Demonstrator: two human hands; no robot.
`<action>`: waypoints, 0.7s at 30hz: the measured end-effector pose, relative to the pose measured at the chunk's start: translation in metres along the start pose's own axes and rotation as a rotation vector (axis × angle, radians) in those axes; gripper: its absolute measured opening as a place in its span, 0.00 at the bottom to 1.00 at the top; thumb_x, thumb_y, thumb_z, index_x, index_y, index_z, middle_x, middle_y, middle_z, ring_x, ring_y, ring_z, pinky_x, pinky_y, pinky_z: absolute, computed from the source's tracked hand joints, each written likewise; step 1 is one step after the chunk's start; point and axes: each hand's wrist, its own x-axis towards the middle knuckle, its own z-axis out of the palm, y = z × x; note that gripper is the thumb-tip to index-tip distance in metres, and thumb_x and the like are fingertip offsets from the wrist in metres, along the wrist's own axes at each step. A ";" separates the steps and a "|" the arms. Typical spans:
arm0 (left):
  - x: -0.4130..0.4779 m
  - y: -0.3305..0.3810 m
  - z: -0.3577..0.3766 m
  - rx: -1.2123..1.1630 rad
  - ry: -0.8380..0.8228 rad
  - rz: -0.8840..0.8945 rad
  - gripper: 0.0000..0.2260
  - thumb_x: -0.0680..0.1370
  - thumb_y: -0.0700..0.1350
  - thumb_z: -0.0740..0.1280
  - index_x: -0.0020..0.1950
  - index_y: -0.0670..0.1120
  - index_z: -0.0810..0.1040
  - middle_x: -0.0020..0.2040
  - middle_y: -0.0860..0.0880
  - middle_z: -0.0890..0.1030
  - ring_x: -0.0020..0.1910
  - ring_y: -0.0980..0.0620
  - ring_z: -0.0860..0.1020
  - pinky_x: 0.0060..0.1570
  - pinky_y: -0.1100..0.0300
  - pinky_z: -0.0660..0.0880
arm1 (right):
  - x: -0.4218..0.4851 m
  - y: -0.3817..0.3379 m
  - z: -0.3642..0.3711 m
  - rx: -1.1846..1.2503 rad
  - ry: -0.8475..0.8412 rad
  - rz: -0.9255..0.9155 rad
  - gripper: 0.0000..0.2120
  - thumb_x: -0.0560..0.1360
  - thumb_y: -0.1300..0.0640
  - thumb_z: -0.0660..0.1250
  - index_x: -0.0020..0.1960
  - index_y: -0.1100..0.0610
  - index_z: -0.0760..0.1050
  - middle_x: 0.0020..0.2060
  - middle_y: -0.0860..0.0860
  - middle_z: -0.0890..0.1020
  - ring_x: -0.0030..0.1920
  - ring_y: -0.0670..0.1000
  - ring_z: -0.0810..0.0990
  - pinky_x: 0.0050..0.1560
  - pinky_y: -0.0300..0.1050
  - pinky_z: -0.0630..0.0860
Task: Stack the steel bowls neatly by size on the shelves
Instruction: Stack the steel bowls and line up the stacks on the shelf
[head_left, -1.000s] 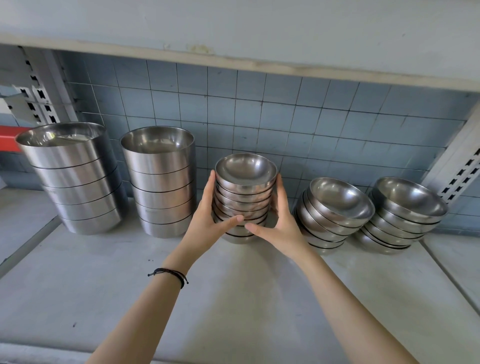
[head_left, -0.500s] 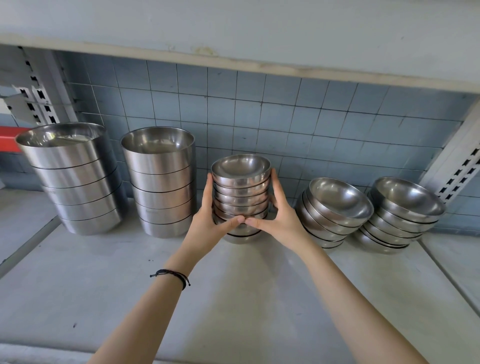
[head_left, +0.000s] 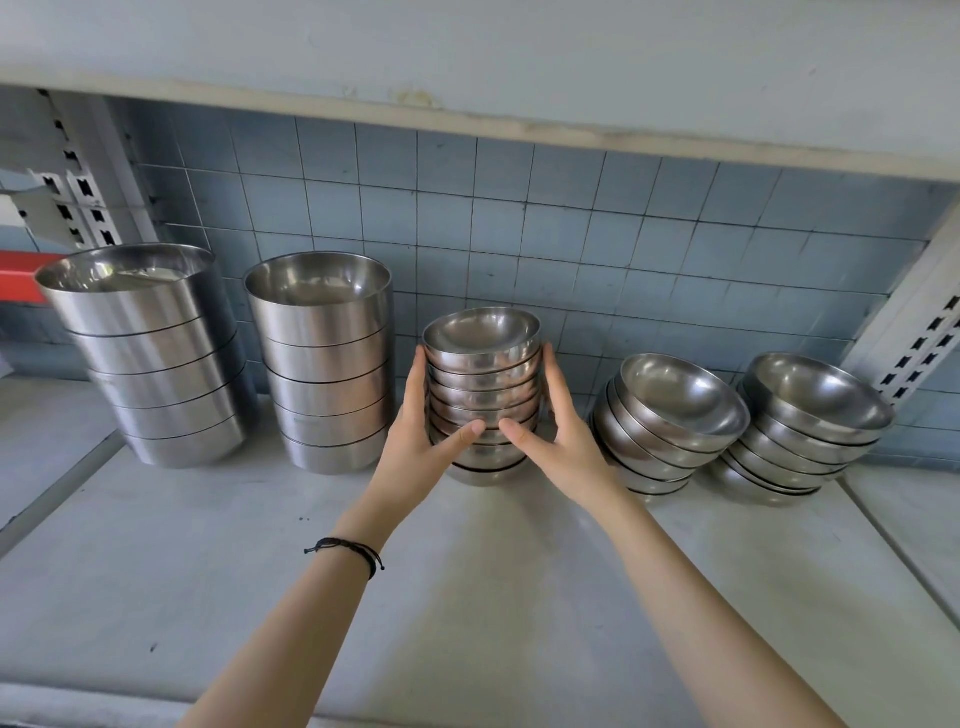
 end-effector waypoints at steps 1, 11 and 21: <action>0.000 0.000 -0.001 0.003 0.004 0.001 0.43 0.72 0.48 0.74 0.72 0.69 0.45 0.74 0.61 0.64 0.71 0.68 0.63 0.67 0.71 0.63 | 0.001 0.001 0.000 0.007 0.012 -0.003 0.43 0.76 0.52 0.71 0.78 0.38 0.45 0.63 0.17 0.57 0.63 0.17 0.57 0.57 0.16 0.58; 0.006 -0.004 -0.005 0.119 -0.054 0.078 0.48 0.71 0.50 0.74 0.79 0.54 0.42 0.67 0.75 0.58 0.70 0.73 0.59 0.67 0.71 0.58 | 0.000 0.010 0.005 0.021 0.029 -0.003 0.44 0.75 0.52 0.72 0.77 0.36 0.46 0.61 0.14 0.61 0.67 0.22 0.59 0.62 0.21 0.60; 0.004 -0.010 -0.005 0.088 -0.110 0.009 0.60 0.58 0.61 0.80 0.76 0.65 0.39 0.73 0.65 0.55 0.75 0.63 0.55 0.75 0.53 0.58 | -0.003 0.013 0.002 0.029 -0.042 -0.004 0.55 0.68 0.57 0.80 0.75 0.34 0.44 0.64 0.18 0.62 0.69 0.27 0.62 0.61 0.23 0.65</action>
